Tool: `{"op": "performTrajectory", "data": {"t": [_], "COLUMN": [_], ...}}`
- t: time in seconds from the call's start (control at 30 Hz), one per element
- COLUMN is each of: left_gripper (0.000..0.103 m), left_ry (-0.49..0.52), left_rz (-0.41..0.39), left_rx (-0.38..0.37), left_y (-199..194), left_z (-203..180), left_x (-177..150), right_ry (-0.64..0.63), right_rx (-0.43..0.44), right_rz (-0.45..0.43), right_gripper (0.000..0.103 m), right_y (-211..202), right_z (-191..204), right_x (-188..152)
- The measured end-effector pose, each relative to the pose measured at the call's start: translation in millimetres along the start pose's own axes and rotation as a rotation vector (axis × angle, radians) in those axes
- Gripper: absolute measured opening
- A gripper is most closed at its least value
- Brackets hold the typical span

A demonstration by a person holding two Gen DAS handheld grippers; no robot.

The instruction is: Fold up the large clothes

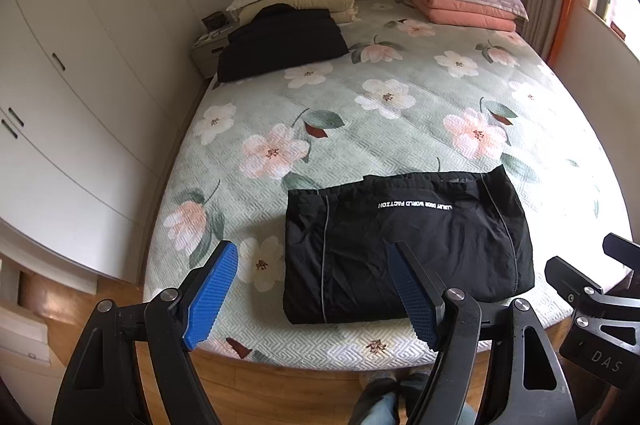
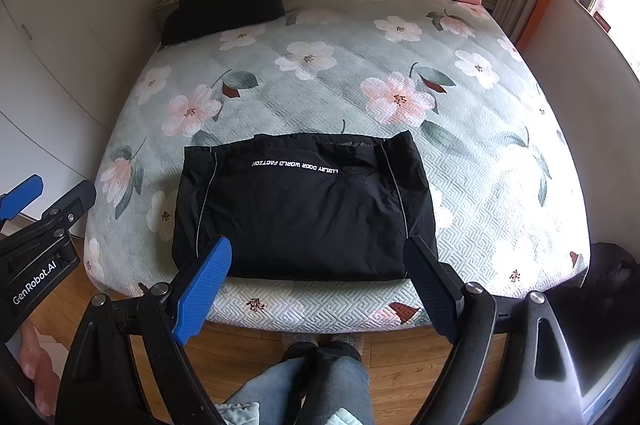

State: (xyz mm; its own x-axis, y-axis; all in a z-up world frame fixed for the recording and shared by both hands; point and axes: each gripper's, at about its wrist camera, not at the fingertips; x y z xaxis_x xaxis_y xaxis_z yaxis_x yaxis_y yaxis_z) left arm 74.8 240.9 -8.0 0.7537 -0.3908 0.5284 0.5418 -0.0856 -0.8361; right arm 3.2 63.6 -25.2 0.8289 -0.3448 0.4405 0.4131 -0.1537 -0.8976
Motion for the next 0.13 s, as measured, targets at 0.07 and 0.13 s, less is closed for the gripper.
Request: {"op": "performTrajectory", "data": {"t": [0.07,0.13], "left_gripper": [0.079,0.079], "left_ry": [0.012,0.019], "left_rz": [-0.024,-0.029], "left_rx": [0.0,-0.006], "left_y": [-3.5,-4.0], "left_z": [-1.3,-1.8], "left_x": [0.4,1.8], "right_ry": [0.007,0.012], "right_rx": [0.002,-0.003], "right_rz": [0.006,0.008], "right_gripper": [0.089,0.089], "right_y": [2.1,3.8], "right_z": [-0.5,-0.2], "right_x": [-0.2,-0.3]}}
Point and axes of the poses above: each gripper's, at about its wrist camera, not at the fingertips, and y roughly the way its jaws point, z to its left, x to its top, and after that the axes turned 5 degrees about y, right-handed
